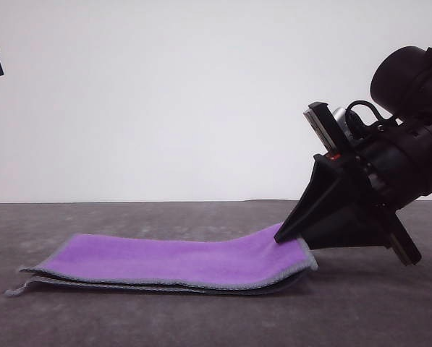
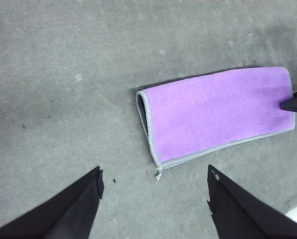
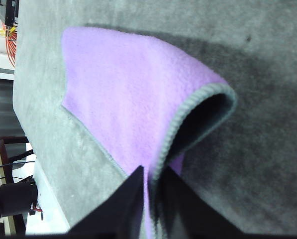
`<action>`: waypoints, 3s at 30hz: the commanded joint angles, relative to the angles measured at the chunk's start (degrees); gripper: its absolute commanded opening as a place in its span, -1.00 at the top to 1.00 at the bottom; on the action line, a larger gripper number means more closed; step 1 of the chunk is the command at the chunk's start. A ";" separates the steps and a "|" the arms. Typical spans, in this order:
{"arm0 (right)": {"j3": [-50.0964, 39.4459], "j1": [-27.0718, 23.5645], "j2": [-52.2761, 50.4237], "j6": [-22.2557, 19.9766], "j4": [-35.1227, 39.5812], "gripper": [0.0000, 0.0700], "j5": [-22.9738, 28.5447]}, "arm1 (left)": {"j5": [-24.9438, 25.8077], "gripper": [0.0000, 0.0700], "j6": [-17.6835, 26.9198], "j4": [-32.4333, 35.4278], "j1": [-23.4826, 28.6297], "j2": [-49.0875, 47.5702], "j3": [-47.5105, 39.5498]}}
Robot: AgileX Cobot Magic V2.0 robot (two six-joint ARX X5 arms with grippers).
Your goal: Fold clothes
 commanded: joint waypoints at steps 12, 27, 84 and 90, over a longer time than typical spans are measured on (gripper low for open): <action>6.21 7.61 1.45 3.22 5.61 0.99 -0.46 | 0.52 -0.16 -1.53 2.06 -0.11 0.57 0.37; 22.27 18.18 15.65 5.97 5.45 0.99 0.74 | 0.52 -0.15 -1.51 2.45 -0.11 0.57 0.37; 29.81 5.21 -6.96 -28.10 -41.01 -0.29 28.88 | 0.50 -0.15 -1.07 3.80 -0.11 0.57 0.37; 29.66 -0.68 -16.66 -31.99 -51.18 -0.29 39.77 | 0.48 -0.15 -1.05 4.44 -0.11 0.57 0.37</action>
